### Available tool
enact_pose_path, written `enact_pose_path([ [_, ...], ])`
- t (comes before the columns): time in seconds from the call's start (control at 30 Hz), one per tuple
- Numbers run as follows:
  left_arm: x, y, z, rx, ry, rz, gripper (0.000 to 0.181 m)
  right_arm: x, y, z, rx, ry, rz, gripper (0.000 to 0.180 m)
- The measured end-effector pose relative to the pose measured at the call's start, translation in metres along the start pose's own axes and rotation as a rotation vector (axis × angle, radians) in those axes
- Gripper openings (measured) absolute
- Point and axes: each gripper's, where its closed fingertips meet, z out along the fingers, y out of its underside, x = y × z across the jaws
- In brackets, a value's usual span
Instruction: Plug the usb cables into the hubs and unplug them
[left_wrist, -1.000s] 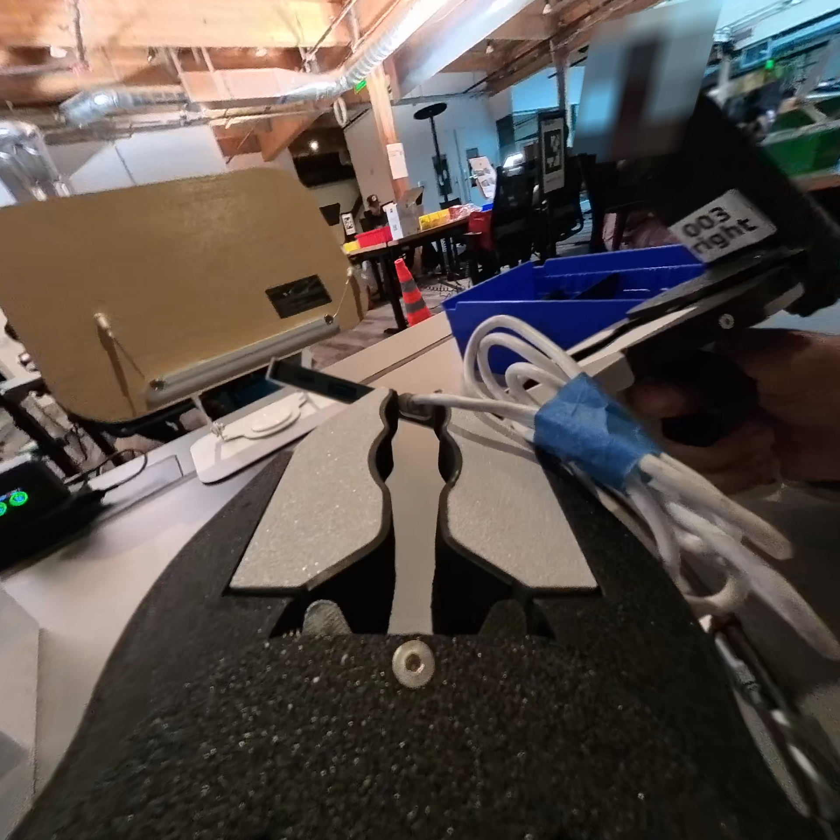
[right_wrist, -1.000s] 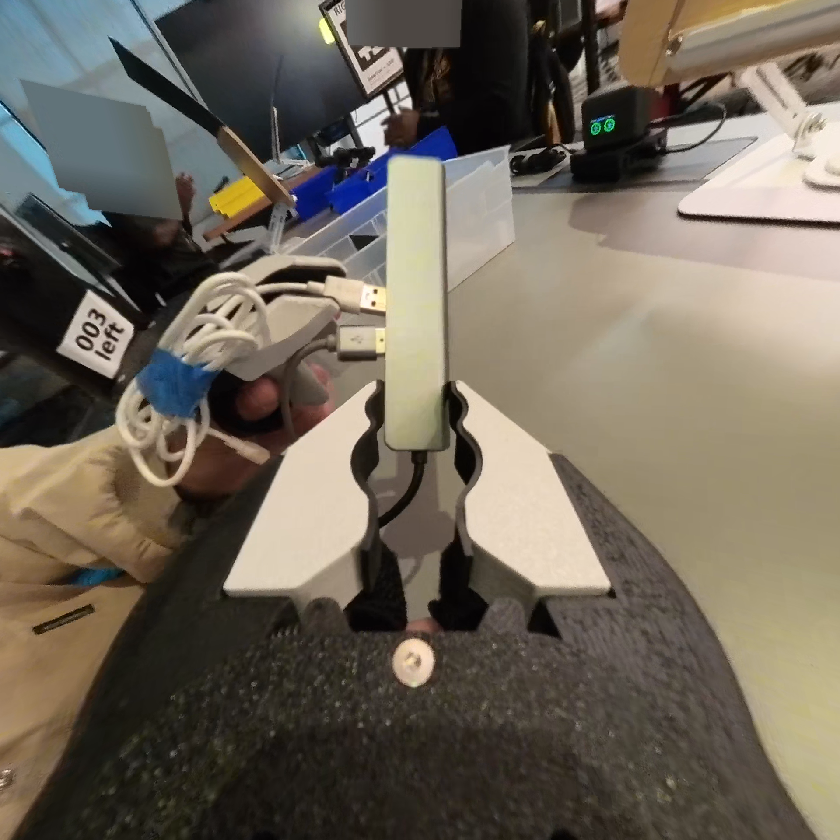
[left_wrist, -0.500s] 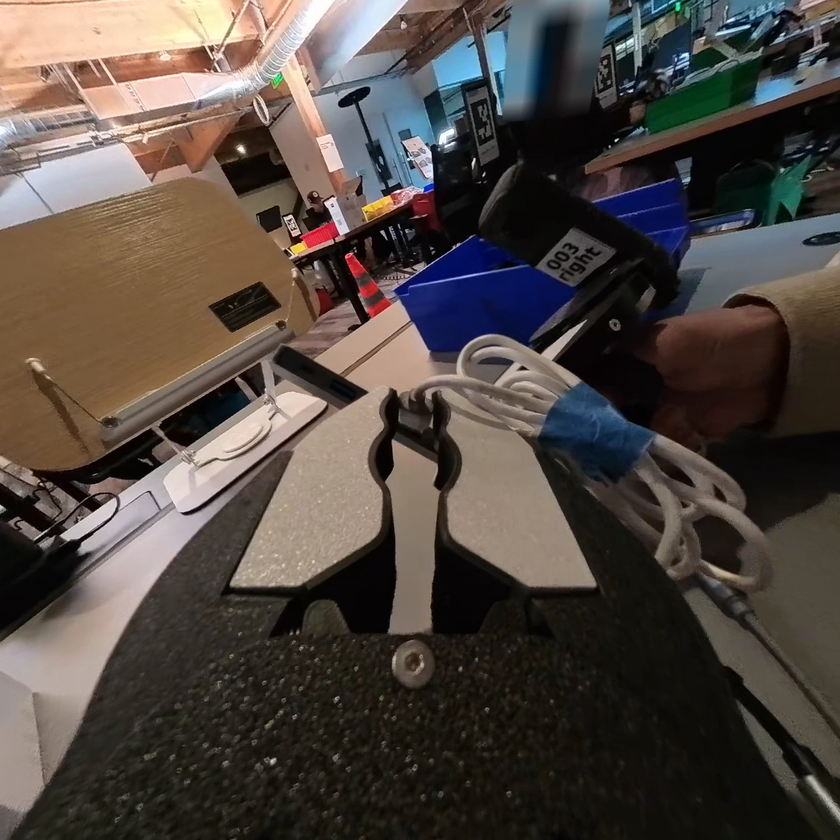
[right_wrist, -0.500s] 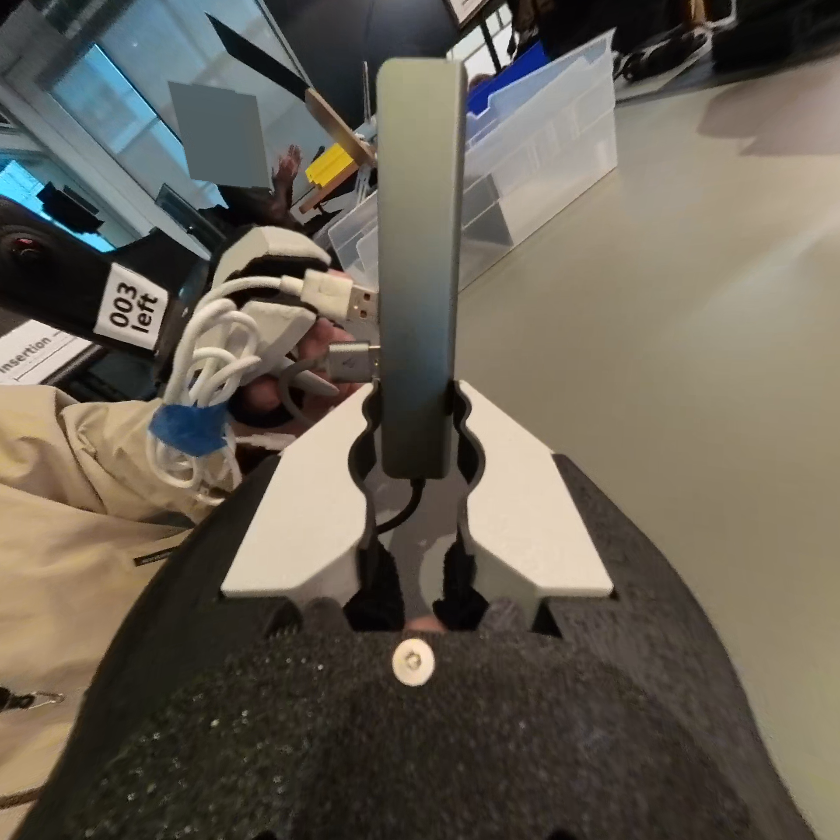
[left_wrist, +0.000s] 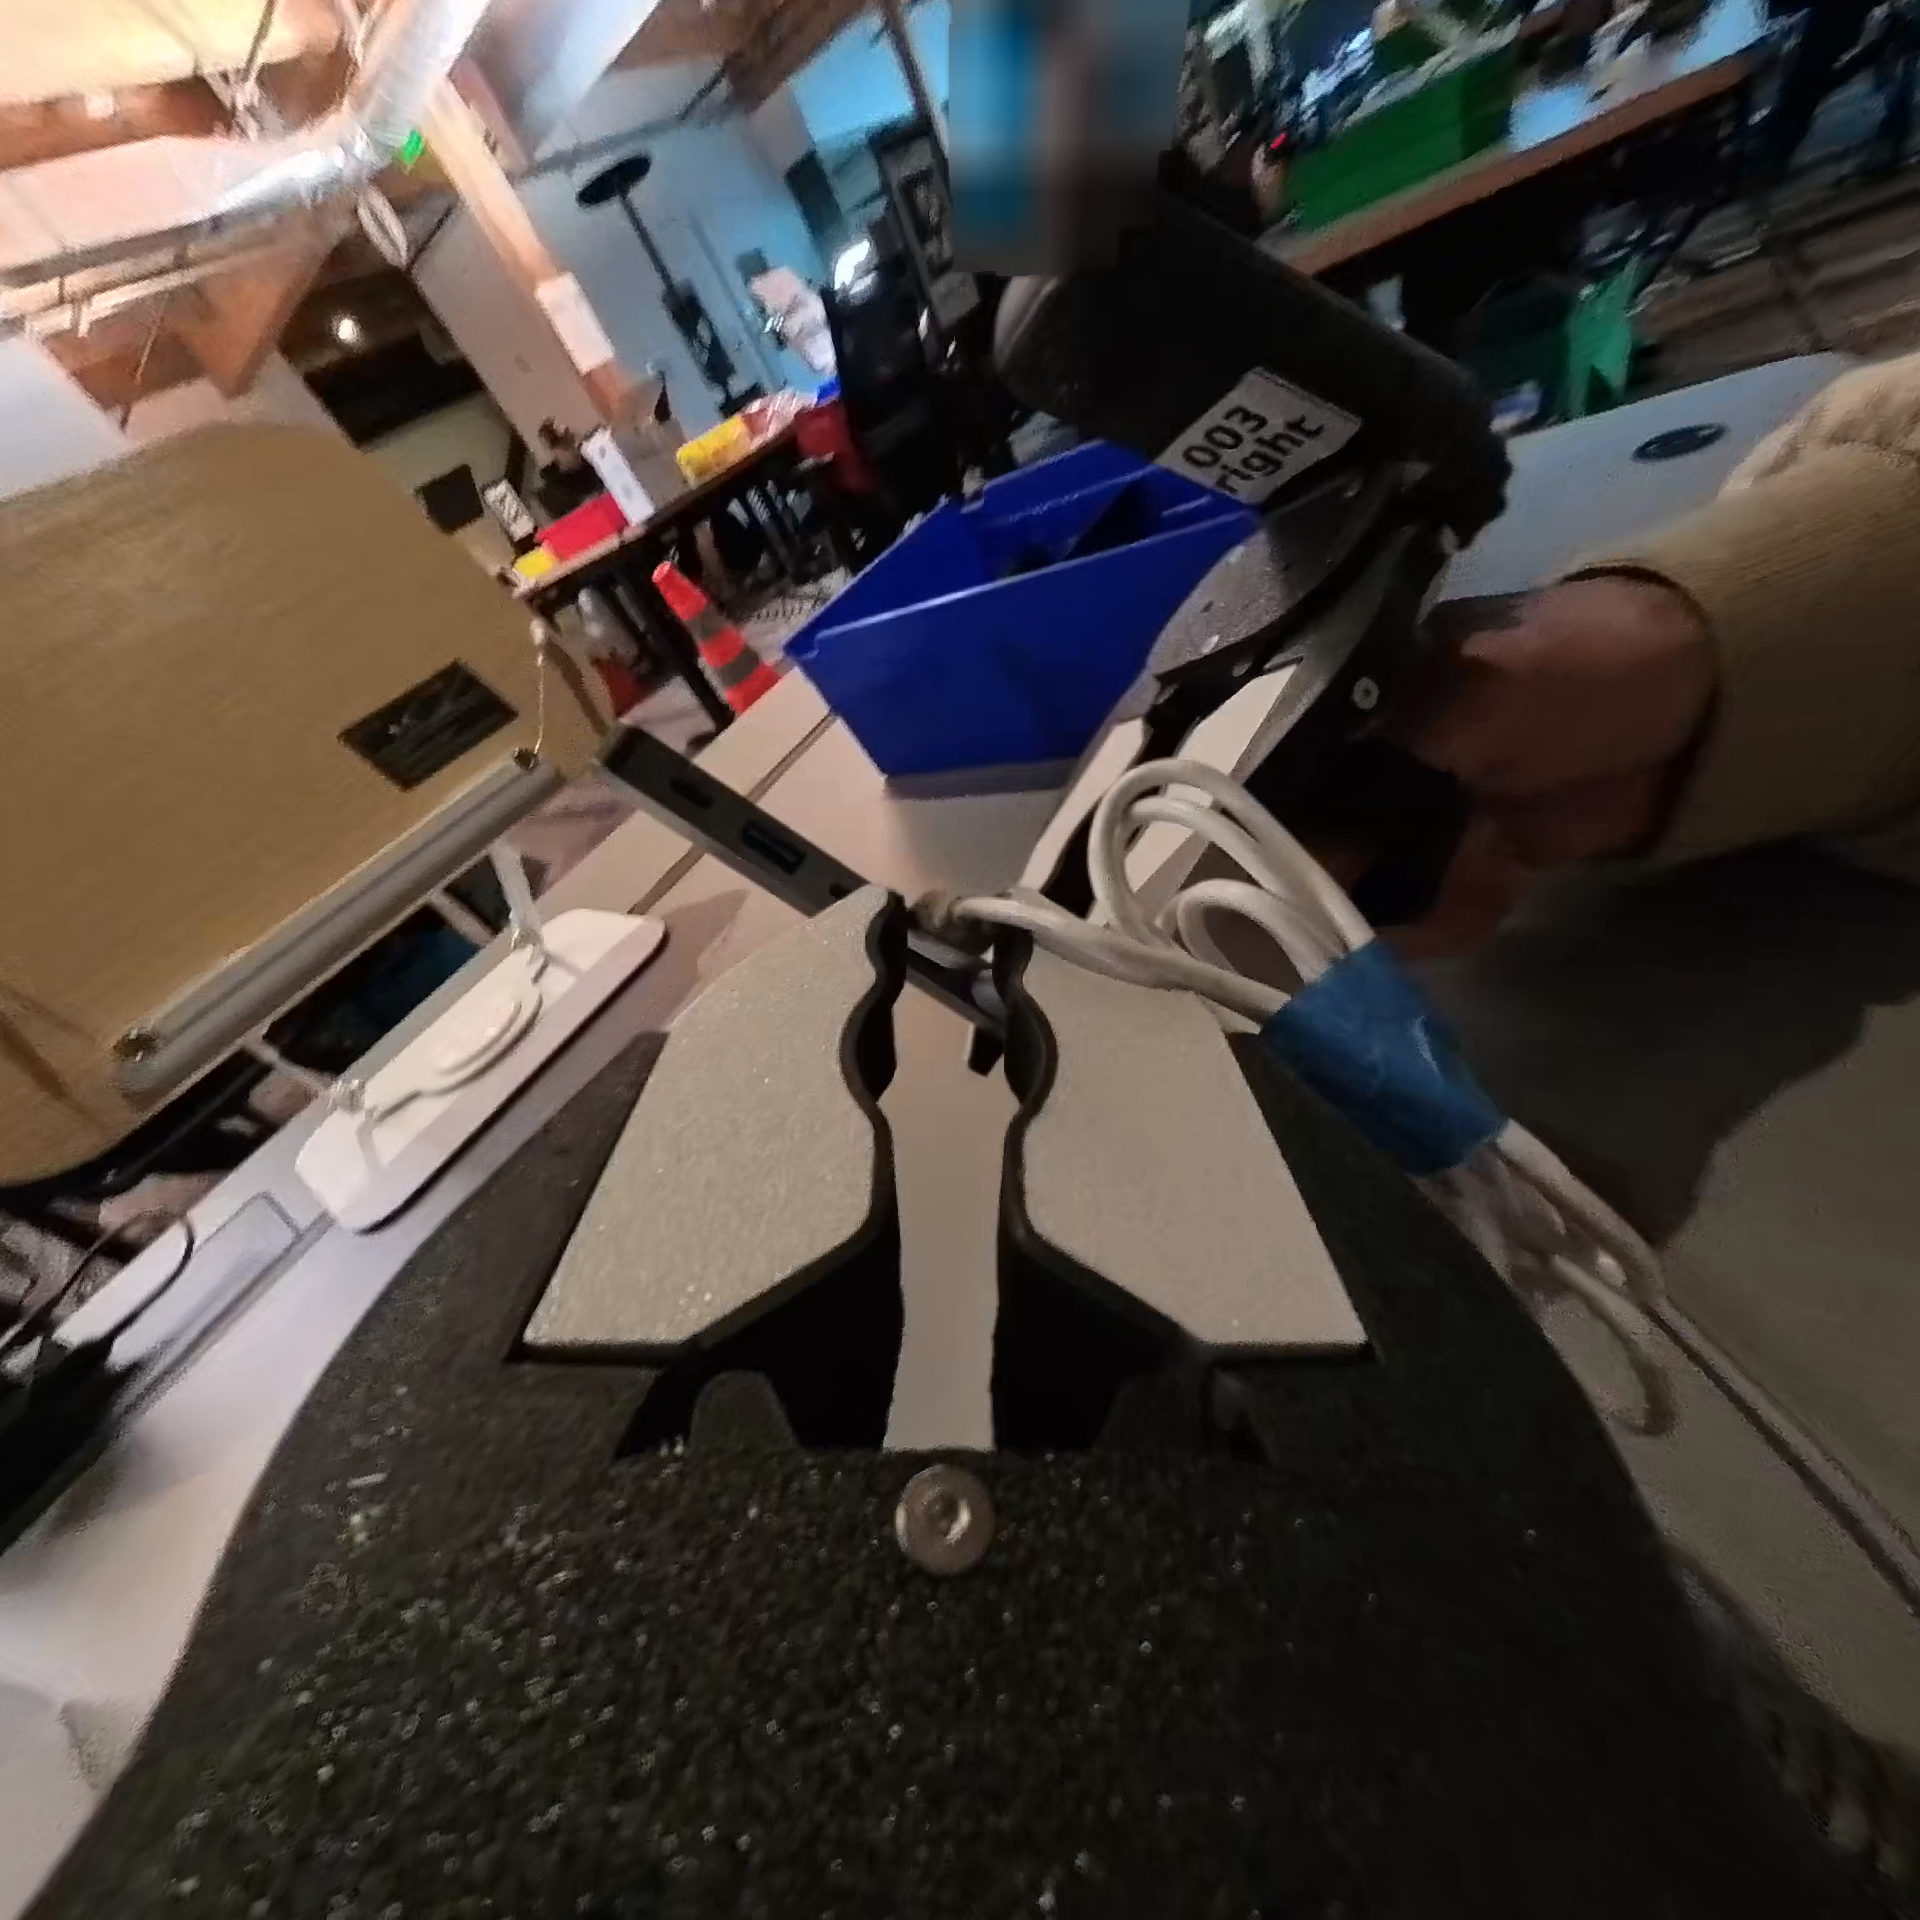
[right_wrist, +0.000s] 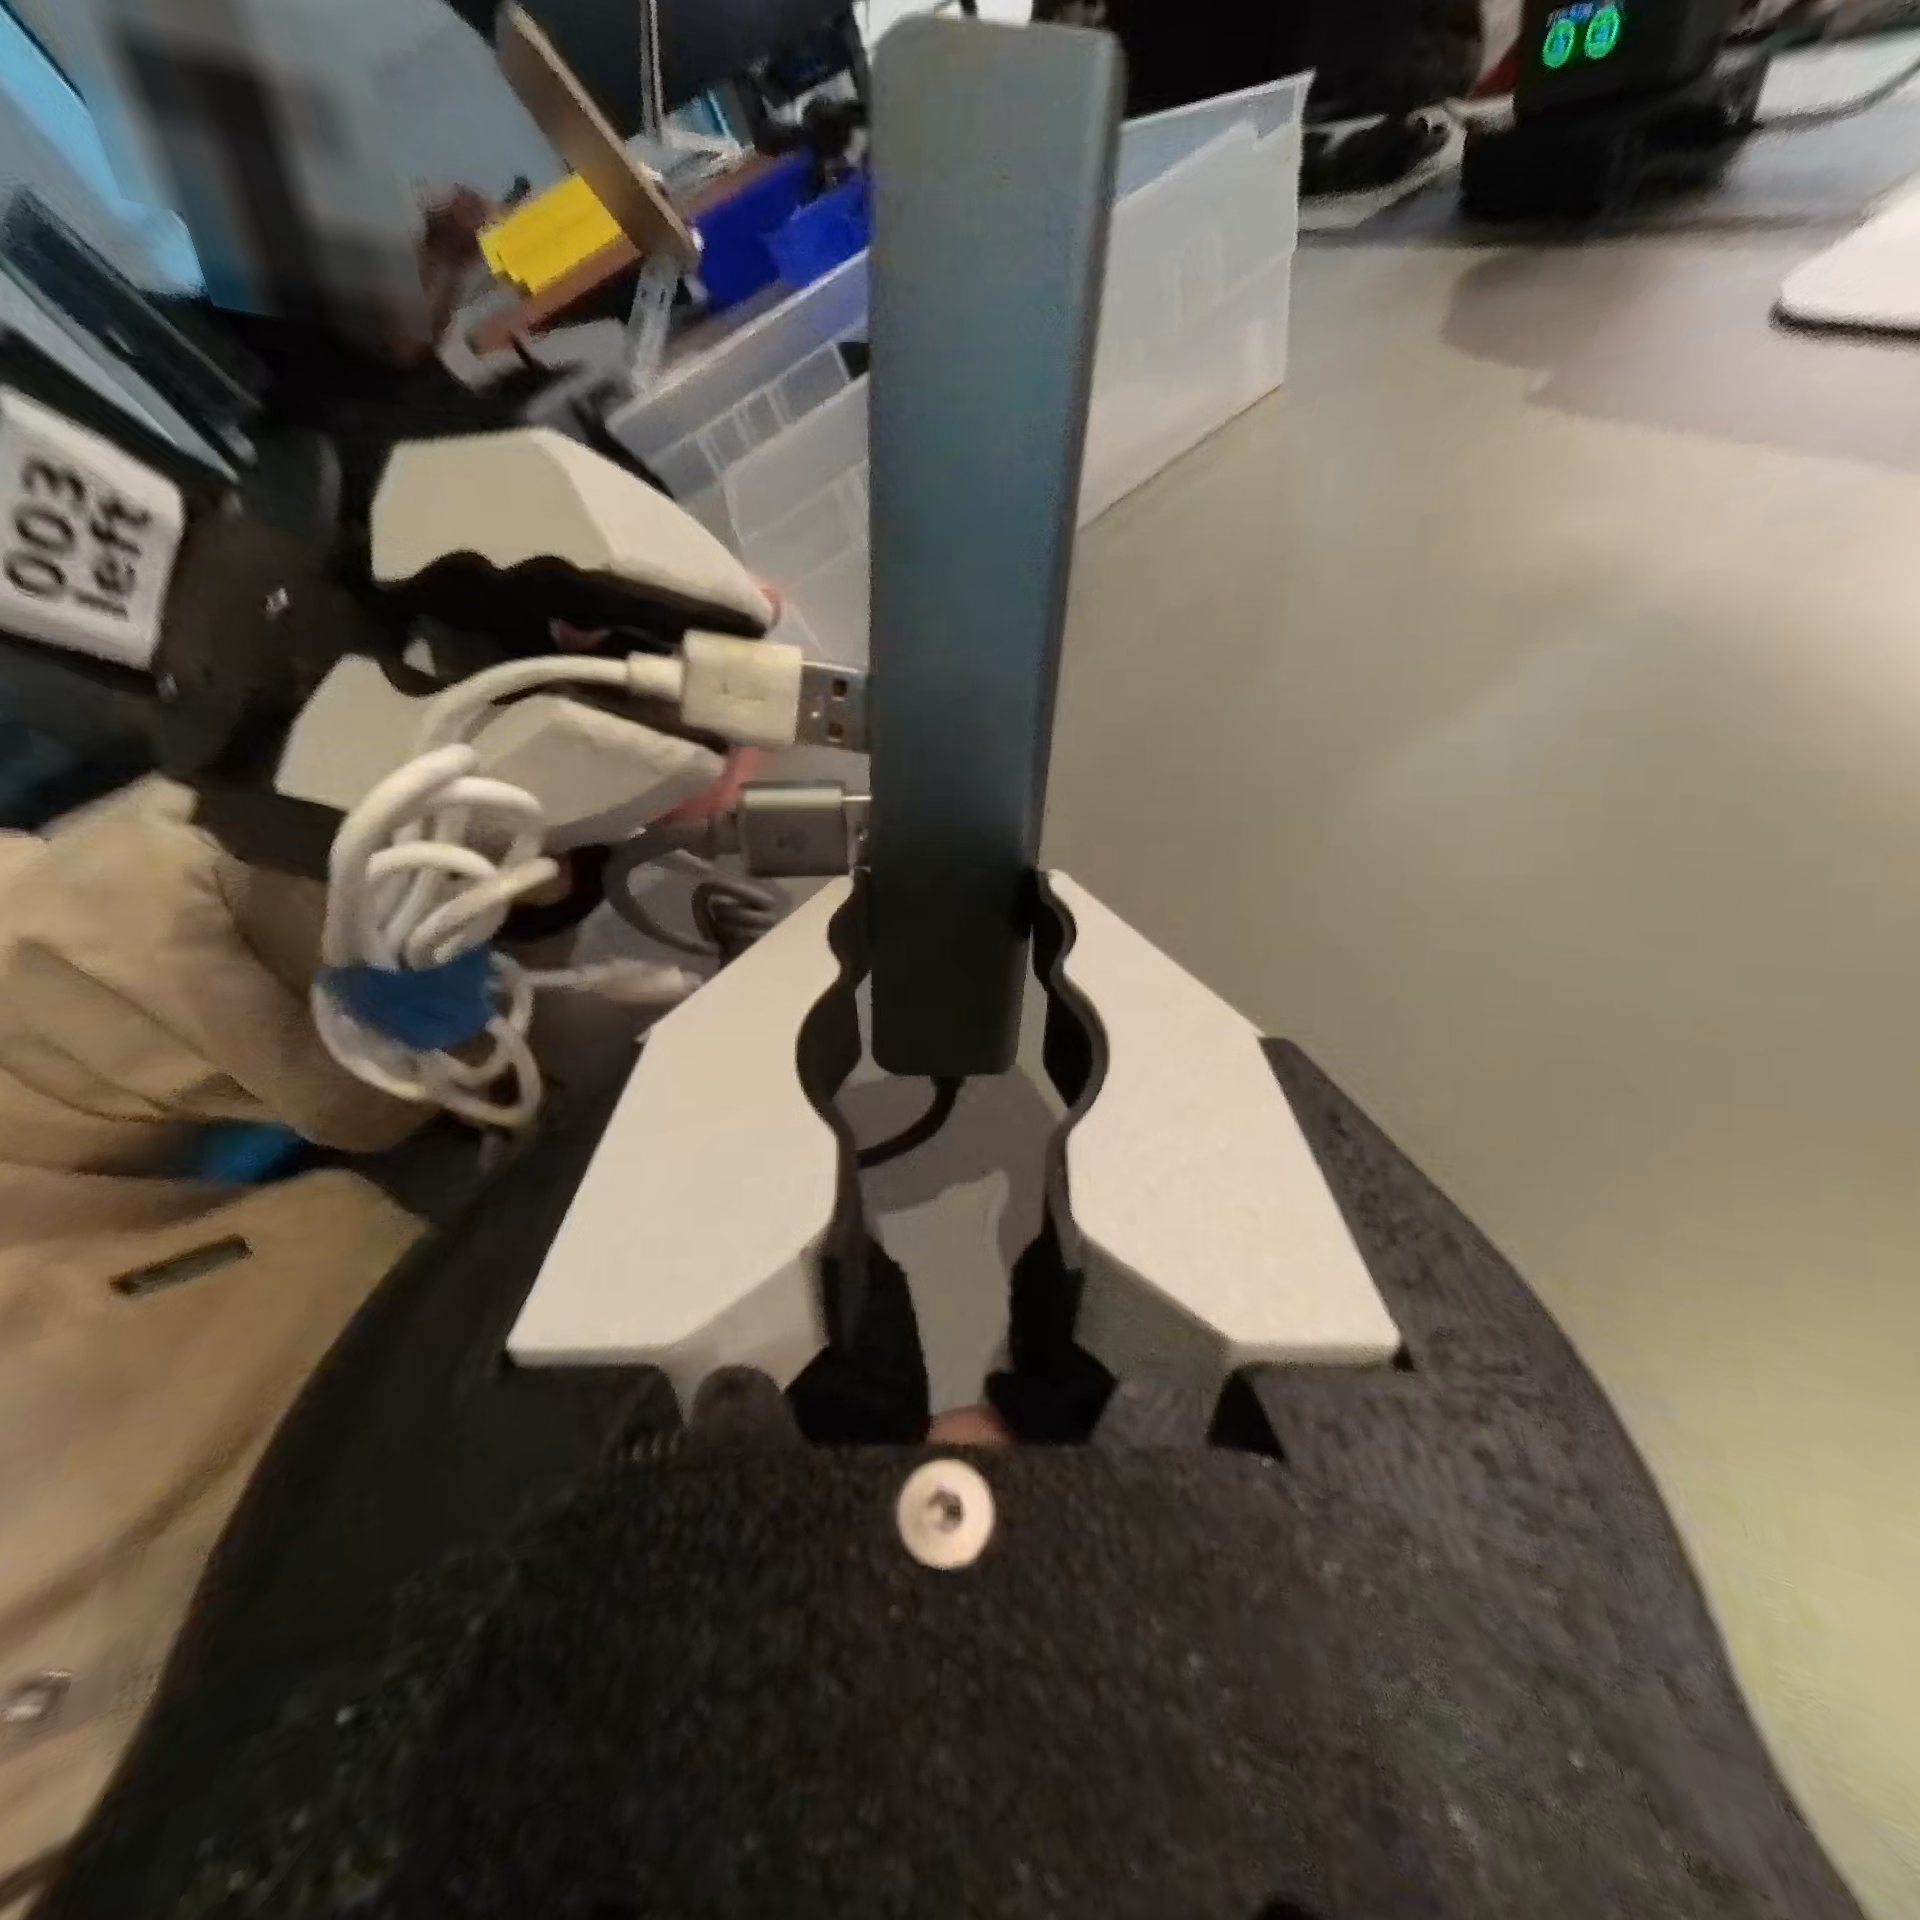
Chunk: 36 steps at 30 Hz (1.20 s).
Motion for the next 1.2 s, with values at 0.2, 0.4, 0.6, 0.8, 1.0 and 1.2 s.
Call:
enact_pose_path([
  [0.2, -0.010, 0.010, 0.005, -0.084, -0.047, -0.077, 0.017, 0.007, -0.003, 0.000, 0.055, -0.031, 0.196, 0.030],
  [0.4, -0.015, 0.006, 0.003, -0.056, -0.083, -0.157, 0.016, 0.017, -0.005, 0.000, 0.076, 0.066, 0.127, 0.030],
  [0.6, -0.013, 0.002, 0.002, -0.016, -0.044, -0.088, 0.015, 0.006, -0.010, 0.000, 0.092, 0.018, 0.100, 0.030],
  [0.8, -0.013, -0.004, -0.005, 0.009, -0.026, -0.086, 0.015, 0.007, -0.009, -0.002, 0.093, -0.037, 0.200, 0.030],
  [1.0, -0.017, -0.001, -0.009, -0.008, -0.035, -0.069, 0.015, 0.032, 0.000, -0.011, 0.001, 0.137, 0.108, 0.030],
  [1.2, -0.030, 0.008, -0.024, 0.005, -0.082, -0.209, 0.015, 0.073, 0.030, -0.037, -0.304, 0.402, -0.007, 0.030],
])
